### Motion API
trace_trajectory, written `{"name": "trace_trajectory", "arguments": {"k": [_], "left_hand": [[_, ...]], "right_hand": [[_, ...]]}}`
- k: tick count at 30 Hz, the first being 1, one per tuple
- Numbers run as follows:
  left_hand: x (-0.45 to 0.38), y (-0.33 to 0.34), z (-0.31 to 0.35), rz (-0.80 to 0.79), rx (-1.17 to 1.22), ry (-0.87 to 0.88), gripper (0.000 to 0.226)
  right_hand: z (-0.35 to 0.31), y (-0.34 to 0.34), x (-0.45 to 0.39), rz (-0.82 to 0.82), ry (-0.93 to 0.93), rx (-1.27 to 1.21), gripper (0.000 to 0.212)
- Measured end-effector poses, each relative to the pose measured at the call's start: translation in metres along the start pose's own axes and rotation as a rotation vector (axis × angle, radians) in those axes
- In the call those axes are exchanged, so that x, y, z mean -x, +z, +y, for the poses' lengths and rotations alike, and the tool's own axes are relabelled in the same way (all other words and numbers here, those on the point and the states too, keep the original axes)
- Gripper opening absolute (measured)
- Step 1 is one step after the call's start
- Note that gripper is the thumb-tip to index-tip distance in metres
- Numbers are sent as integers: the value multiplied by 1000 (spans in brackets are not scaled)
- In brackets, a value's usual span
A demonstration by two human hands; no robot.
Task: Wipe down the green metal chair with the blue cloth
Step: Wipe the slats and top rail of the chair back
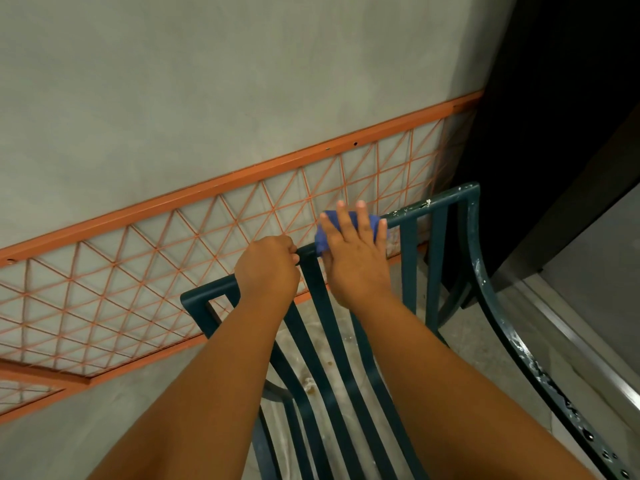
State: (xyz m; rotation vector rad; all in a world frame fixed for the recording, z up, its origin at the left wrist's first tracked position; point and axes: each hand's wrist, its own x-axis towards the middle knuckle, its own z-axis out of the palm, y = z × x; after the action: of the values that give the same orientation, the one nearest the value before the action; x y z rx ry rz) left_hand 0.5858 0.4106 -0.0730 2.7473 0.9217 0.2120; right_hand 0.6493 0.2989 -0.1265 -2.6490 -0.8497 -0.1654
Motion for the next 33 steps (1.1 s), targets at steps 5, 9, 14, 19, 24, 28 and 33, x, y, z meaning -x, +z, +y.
{"name": "trace_trajectory", "arguments": {"k": [5, 9, 14, 19, 24, 28, 33], "left_hand": [[3, 0, -1, 19, 42, 16, 16], [4, 2, -5, 38, 64, 36, 17], [4, 3, -6, 38, 73, 29, 16], [3, 3, -7, 25, 66, 26, 15], [2, 4, -8, 24, 113, 11, 16], [1, 7, -8, 37, 113, 7, 13], [2, 8, -8, 57, 137, 4, 13]], "right_hand": [[42, 3, 21, -29, -262, -80, 56], [43, -13, -1, -18, -40, 44, 52], [2, -22, -38, -122, 20, 80, 41], [10, -39, -64, -326, -102, 180, 45], [-10, -33, -79, -479, 33, 261, 61], [-6, -23, -60, -236, -174, 187, 45], [31, 1, -17, 84, -443, -62, 47]]}}
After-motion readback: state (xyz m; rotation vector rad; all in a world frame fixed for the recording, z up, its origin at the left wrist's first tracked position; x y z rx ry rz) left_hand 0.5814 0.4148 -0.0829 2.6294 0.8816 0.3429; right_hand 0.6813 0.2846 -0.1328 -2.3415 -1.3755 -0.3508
